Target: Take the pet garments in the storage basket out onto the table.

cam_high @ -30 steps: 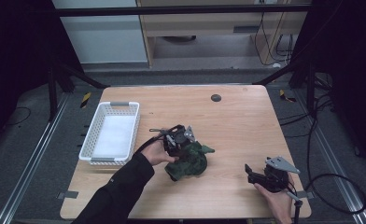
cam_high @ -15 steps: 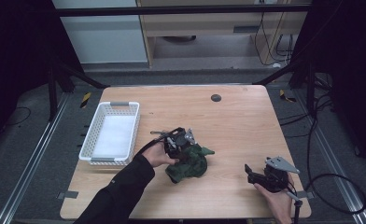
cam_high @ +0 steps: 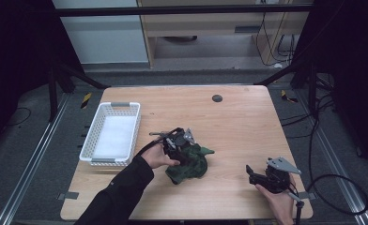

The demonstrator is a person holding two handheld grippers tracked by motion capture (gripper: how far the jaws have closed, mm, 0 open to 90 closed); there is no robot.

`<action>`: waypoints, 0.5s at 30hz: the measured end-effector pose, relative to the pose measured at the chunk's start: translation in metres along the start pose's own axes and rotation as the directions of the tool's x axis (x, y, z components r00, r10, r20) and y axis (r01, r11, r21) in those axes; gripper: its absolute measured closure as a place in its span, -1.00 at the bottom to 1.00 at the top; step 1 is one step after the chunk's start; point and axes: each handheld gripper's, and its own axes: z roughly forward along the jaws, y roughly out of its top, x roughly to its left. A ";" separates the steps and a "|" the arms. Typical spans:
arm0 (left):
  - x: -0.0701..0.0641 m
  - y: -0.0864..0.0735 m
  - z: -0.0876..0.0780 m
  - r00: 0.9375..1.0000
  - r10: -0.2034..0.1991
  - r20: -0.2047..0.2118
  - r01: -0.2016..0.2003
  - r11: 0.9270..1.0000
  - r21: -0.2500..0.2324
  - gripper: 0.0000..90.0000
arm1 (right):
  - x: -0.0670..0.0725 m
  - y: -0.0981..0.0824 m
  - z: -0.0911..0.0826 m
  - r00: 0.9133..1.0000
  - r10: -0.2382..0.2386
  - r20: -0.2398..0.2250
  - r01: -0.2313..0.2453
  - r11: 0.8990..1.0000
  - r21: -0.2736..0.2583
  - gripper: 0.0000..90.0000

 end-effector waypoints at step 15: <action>-0.003 -0.010 -0.023 0.998 -0.060 -0.027 0.057 0.992 -0.115 -0.41 | 0.000 0.000 0.000 1.000 -0.005 0.004 0.005 1.000 -0.001 -0.76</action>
